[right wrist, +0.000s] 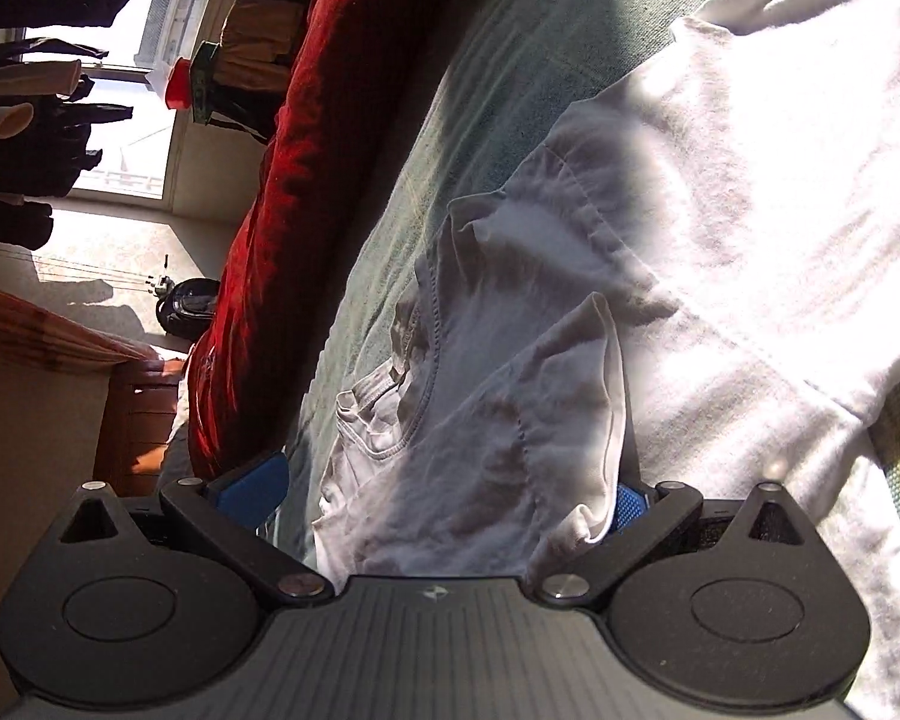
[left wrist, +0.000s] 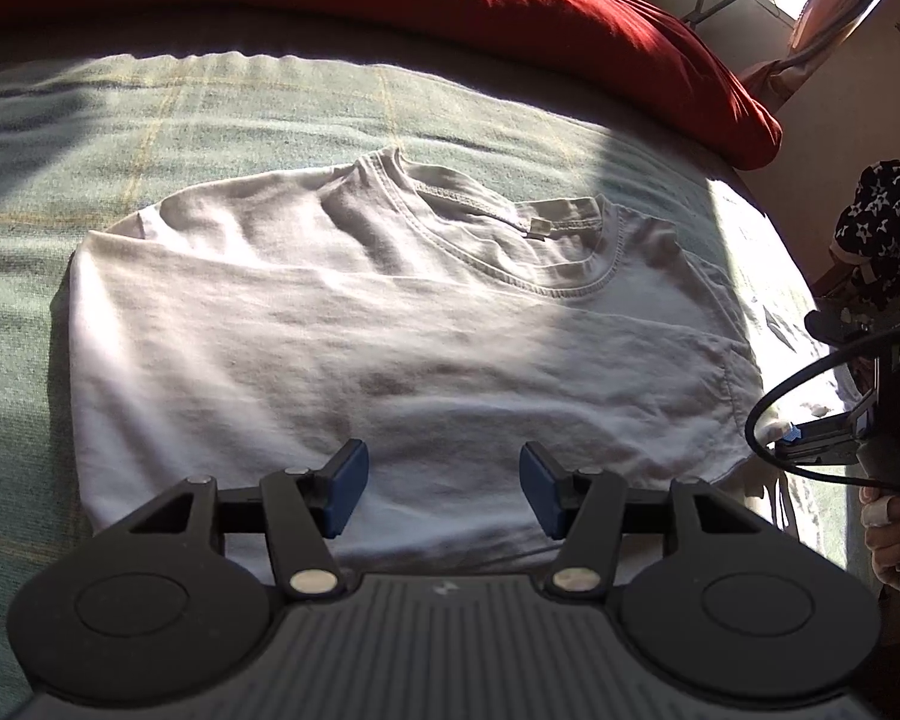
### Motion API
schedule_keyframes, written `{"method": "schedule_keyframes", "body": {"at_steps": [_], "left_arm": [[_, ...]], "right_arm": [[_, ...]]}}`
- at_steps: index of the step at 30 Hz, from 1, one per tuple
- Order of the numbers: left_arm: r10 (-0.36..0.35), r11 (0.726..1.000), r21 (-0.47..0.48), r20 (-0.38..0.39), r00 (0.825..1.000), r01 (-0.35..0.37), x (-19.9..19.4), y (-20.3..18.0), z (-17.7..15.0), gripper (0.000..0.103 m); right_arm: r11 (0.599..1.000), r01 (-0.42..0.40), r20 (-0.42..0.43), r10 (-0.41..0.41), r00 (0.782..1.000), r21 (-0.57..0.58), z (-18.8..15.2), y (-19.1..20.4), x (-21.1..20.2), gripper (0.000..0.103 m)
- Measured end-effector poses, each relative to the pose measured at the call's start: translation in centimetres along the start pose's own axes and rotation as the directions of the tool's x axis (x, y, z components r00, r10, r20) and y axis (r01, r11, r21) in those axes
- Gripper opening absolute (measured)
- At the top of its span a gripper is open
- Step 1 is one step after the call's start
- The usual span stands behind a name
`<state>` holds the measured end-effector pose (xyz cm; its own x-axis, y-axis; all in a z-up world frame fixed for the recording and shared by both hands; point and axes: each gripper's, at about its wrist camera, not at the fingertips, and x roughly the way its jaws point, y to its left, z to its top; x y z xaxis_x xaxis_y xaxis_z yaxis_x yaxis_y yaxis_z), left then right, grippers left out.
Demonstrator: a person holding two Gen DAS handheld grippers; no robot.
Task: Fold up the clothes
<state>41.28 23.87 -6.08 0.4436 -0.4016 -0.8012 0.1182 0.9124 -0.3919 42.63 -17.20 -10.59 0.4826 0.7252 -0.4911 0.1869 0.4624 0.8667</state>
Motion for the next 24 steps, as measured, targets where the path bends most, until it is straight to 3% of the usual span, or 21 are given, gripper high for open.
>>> {"method": "schedule_keyframes", "body": {"at_steps": [5,11,18,21,23,24], "left_arm": [[-0.009,1.0,-0.012,0.007,1.0,0.01,0.0,0.2,-0.1,0.057],[-0.019,1.0,-0.02,0.012,1.0,0.019,0.0,0.3,-0.2,0.06],[-0.023,1.0,-0.012,0.016,1.0,0.023,0.0,0.3,-0.3,0.061],[-0.025,1.0,-0.016,0.018,1.0,0.025,0.1,0.3,-0.3,0.063],[-0.024,1.0,-0.015,0.019,1.0,0.025,0.1,0.2,-0.3,0.064],[-0.024,1.0,-0.013,0.02,1.0,0.024,0.1,0.2,-0.3,0.064]], "right_arm": [[0.999,0.007,0.028,-0.006,1.0,-0.045,0.8,0.1,0.4,0.103],[1.0,0.018,0.059,-0.017,0.998,-0.02,0.7,-0.1,0.4,0.103],[0.997,0.065,0.044,-0.063,0.997,-0.038,0.7,0.6,0.7,0.103],[0.994,0.103,0.036,-0.101,0.994,-0.046,0.8,0.9,0.7,0.094],[0.99,0.137,0.034,-0.136,0.99,-0.037,0.7,0.8,0.3,0.078],[0.989,0.143,0.034,-0.142,0.989,-0.022,0.7,0.5,0.1,0.062]]}}
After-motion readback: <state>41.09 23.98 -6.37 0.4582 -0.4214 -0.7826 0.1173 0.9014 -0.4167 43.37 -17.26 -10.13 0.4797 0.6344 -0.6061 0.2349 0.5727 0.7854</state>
